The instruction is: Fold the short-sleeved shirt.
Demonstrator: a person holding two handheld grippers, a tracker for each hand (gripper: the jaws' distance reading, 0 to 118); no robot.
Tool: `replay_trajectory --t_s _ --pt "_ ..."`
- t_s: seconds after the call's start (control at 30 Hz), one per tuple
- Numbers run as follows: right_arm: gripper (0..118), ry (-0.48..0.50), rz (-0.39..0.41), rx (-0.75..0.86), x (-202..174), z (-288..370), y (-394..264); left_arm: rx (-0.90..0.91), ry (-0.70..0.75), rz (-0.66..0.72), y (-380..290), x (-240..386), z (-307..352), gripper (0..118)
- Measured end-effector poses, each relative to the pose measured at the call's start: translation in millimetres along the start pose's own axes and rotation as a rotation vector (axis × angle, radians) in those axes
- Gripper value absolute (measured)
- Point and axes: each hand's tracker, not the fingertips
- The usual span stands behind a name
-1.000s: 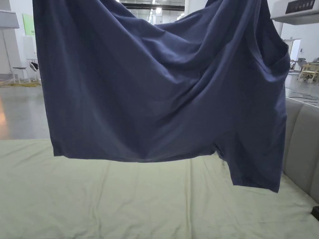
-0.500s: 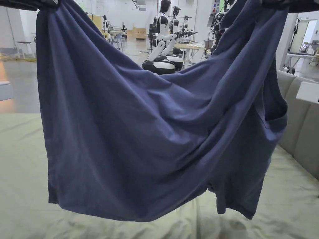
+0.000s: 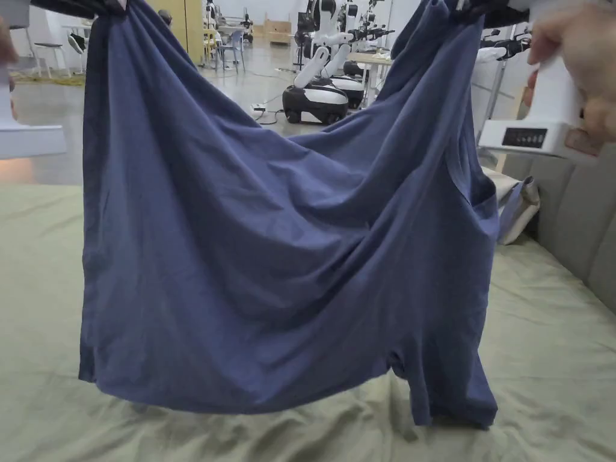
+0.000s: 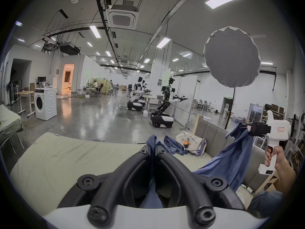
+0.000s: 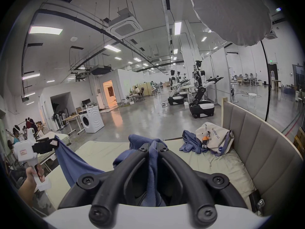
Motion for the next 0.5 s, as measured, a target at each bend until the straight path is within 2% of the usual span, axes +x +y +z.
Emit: replay_trajectory --t_s 0.2,0.3,0.5 --pt "6 -0.064 0.016 0.060 -14 -66 45 0.060 0.052 -0.015 43 -1 -58 5" --pt "6 -0.109 0.093 0.095 -23 -83 67 0.066 0.084 -0.032 61 -3 -83 5" --pt "6 -0.141 0.138 0.113 -13 -99 68 0.079 0.095 -0.030 50 -6 -100 5"
